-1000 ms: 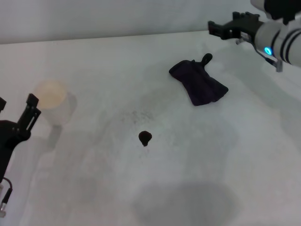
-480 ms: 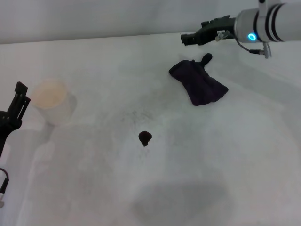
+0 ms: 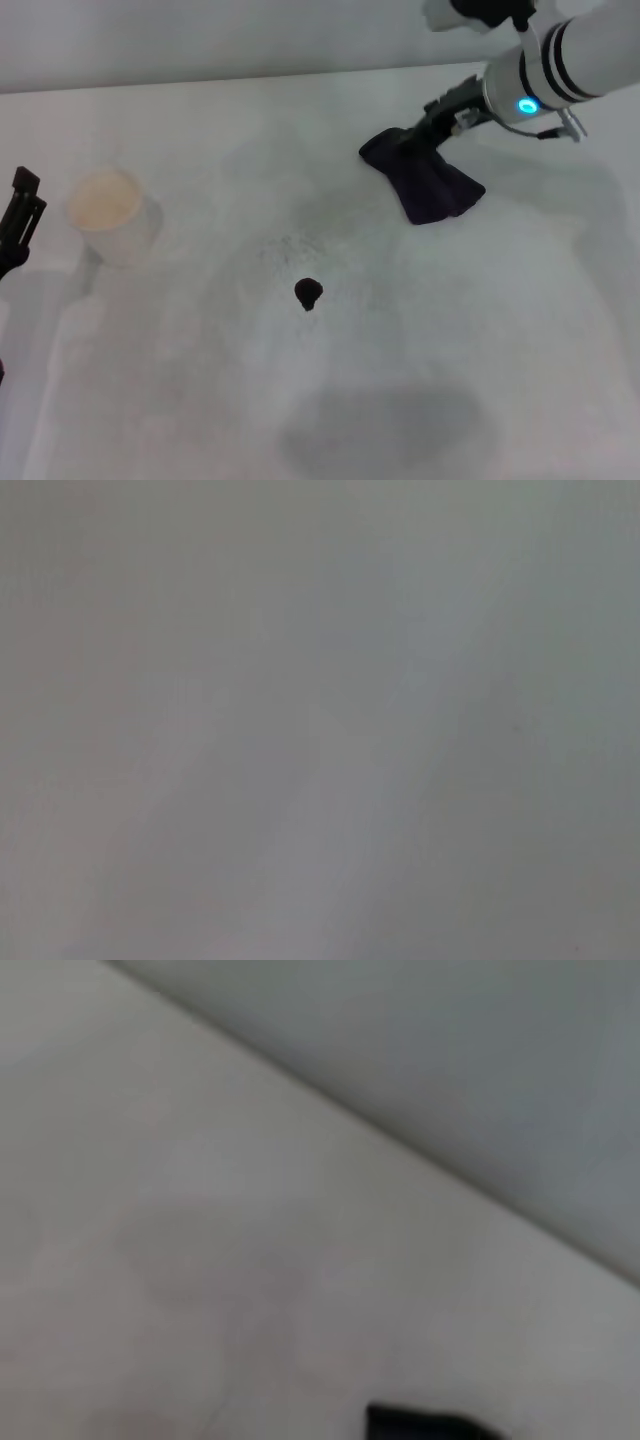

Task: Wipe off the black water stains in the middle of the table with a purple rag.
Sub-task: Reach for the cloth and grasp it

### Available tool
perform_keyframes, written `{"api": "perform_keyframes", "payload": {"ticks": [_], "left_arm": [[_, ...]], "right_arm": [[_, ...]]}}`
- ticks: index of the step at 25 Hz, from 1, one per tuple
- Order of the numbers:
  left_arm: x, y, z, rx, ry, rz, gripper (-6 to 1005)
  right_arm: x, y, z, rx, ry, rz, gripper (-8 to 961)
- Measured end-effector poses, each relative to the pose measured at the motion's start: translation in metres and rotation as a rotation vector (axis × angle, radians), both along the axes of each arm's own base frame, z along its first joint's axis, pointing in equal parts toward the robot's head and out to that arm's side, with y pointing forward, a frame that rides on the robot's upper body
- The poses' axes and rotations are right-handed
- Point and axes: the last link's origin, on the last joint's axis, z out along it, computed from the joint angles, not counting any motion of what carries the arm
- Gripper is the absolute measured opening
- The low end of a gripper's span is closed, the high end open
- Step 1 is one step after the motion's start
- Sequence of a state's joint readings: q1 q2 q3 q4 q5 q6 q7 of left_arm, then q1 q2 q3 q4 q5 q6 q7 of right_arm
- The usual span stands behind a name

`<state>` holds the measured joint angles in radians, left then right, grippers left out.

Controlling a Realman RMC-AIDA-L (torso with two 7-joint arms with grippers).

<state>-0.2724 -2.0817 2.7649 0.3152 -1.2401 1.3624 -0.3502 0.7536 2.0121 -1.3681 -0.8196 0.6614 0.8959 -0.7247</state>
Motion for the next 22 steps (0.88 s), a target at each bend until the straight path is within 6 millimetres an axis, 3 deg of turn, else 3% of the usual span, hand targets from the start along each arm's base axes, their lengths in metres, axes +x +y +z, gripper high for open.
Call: {"api": "perform_keyframes", "payload": {"ticks": [15,22], "left_arm": [[0.006,0.014,0.002,-0.007,0.03,-0.038,887],[0.009,0.016,0.001,-0.015,0.036,-0.052,887]], "right_arm": [[0.034,-0.013,-0.005,0.014,-0.011,-0.073,825],[0.036,-0.015,-0.009,0.01,-0.004,-0.084,824]]}}
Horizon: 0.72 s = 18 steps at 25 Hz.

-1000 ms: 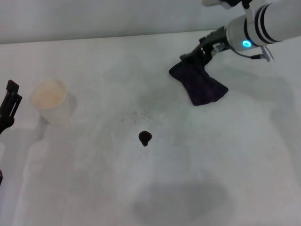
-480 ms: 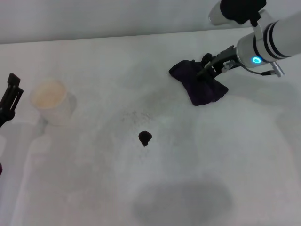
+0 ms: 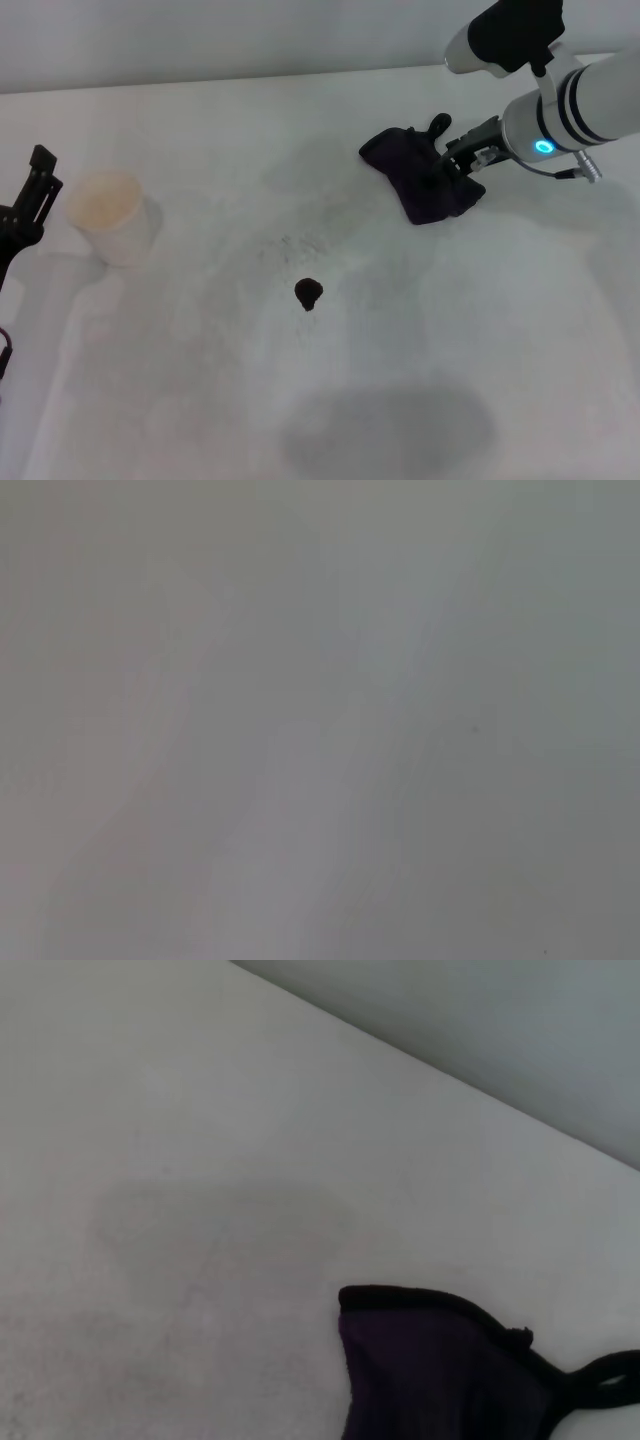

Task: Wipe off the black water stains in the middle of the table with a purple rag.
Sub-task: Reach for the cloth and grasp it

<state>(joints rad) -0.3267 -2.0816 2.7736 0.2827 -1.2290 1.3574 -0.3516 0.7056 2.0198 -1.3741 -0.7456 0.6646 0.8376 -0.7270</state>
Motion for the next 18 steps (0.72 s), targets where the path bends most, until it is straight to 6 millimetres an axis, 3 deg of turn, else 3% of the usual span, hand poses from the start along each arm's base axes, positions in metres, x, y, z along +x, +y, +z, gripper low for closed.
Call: {"api": "perform_keyframes", "payload": {"ticks": [6,14,18], "left_arm": [[0.001,0.001,0.0,0.0,0.001,-0.004,887],[0.002,0.002,-0.001,0.0,-0.001,-0.008,887],[0.003,0.003,-0.001,0.0,-0.001,-0.009,885]], "right_arm": [[0.001,-0.001,-0.002,0.002,0.006,-0.004,750],[-0.002,-0.002,-0.008,-0.008,0.002,0.014,462],[0.001,-0.002,-0.013,-0.007,-0.009,0.015,442]]}}
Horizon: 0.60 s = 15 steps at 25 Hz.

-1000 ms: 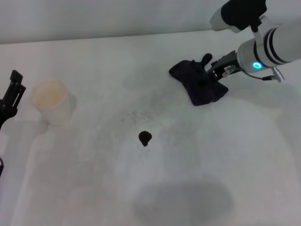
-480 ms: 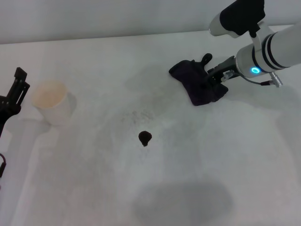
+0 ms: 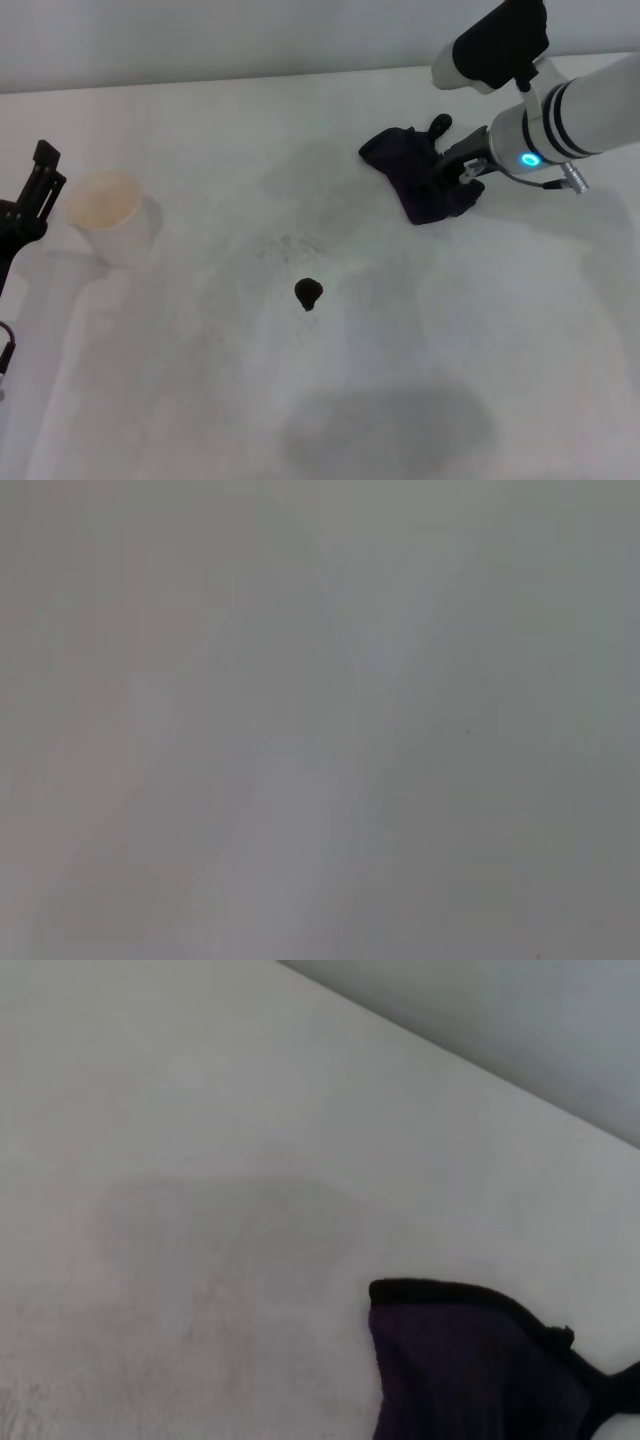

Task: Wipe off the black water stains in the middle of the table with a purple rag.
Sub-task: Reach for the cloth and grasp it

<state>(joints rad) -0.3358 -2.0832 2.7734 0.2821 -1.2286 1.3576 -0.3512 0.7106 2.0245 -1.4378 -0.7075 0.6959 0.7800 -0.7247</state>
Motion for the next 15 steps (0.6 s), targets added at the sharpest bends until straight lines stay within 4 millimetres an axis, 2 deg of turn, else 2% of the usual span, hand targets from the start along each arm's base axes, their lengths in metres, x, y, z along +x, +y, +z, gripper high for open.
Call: {"api": "perform_keyframes", "payload": {"ticks": [12,15], "left_arm": [[-0.0008,0.001,0.0011,0.006,-0.001,0.006,886],[-0.0016,0.0013,0.002,0.008,-0.001,0.009,886]], "right_arm": [[0.0043,0.0016,0.0004,0.029,0.011,-0.008,397],[0.0051,0.0014,0.0006,0.031,0.01,-0.009,306]]}}
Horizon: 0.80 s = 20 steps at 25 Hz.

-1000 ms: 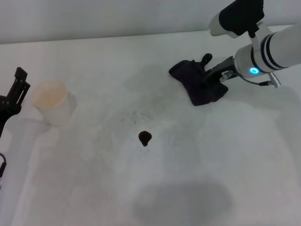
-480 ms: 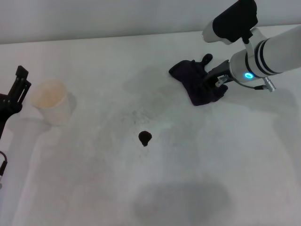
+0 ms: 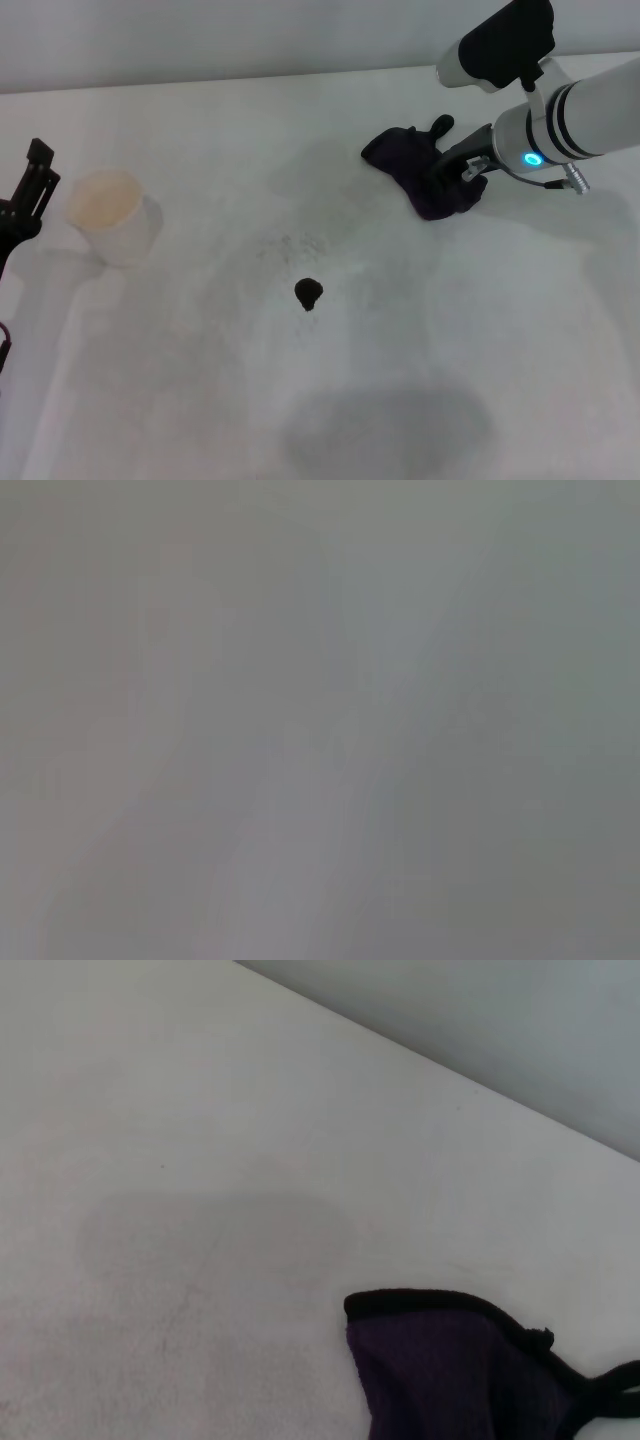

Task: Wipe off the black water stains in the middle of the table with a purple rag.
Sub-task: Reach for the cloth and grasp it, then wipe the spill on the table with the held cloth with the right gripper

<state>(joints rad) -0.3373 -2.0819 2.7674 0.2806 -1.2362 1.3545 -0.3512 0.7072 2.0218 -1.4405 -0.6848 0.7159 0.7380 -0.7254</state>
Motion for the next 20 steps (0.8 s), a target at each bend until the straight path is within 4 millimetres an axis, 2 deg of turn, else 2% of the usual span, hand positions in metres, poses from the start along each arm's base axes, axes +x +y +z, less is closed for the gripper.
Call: {"api": "perform_keyframes", "payload": {"ticks": [3,8,14,18,20], "left_arm": [[-0.001,0.0,-0.001,-0.004,0.001,0.006,886],[-0.002,0.0,-0.001,-0.009,0.003,0.012,885],[-0.007,-0.002,0.002,0.004,0.01,0.029,885],[-0.013,-0.003,0.007,0.023,0.017,0.049,885],[-0.016,-0.003,0.01,0.033,0.018,0.058,885]], "right_arm": [[0.001,0.0,0.0,0.0,-0.001,-0.001,216],[-0.003,-0.001,0.001,-0.012,0.004,0.002,120],[-0.026,-0.009,0.006,-0.117,0.036,0.066,111],[-0.048,-0.029,0.001,-0.276,0.062,0.184,111],[-0.058,-0.04,-0.009,-0.359,0.081,0.233,110]]}}
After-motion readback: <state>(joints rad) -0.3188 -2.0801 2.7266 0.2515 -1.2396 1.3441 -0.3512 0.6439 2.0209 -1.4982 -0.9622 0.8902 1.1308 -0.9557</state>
